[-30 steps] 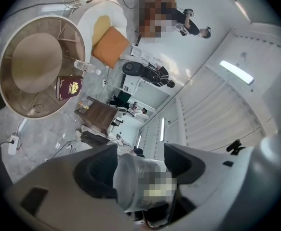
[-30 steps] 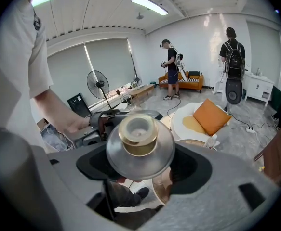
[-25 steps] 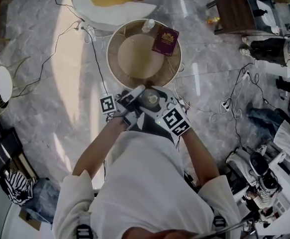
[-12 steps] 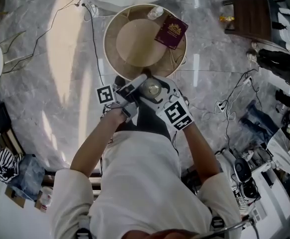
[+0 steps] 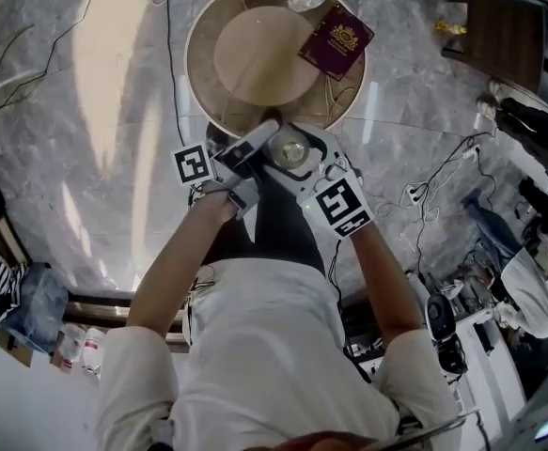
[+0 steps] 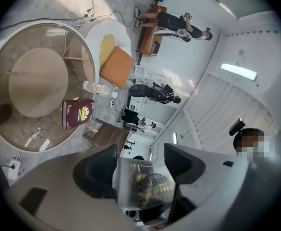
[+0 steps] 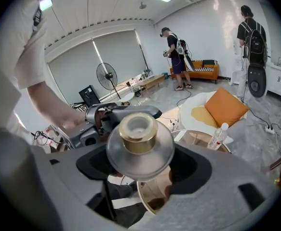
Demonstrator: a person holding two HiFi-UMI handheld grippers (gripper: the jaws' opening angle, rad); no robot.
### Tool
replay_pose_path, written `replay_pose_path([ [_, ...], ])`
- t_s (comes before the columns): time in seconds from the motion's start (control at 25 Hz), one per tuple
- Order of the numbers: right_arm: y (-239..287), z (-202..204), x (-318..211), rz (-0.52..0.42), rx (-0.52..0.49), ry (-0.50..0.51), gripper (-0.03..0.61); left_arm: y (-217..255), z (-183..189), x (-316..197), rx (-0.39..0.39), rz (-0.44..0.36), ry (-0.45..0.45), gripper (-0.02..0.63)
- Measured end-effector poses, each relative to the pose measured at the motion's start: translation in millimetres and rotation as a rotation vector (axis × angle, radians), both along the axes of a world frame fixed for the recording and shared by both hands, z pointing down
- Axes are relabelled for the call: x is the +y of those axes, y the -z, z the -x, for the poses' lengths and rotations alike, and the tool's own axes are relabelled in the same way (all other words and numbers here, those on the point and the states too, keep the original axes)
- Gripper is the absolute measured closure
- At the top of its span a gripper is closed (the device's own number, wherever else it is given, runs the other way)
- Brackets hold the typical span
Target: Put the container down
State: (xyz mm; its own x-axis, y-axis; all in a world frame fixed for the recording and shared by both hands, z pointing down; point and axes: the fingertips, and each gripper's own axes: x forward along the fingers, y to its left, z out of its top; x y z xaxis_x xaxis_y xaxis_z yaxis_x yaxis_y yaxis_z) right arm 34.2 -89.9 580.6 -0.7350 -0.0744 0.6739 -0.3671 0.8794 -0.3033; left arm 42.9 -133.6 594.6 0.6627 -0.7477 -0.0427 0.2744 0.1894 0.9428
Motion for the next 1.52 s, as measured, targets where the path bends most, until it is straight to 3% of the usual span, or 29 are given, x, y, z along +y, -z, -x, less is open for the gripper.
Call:
replay_pose_path([
  [0.64,-119,-13,-32,0.030,0.022,0.018,0.242,-117,-3,-19,-0.065,0.055,0.079,0.324],
  [1.52,-279,-6,-49,-0.009,0.035,0.010,0.242,-269,16,-11,-0.218,0.122,0.102,0.324],
])
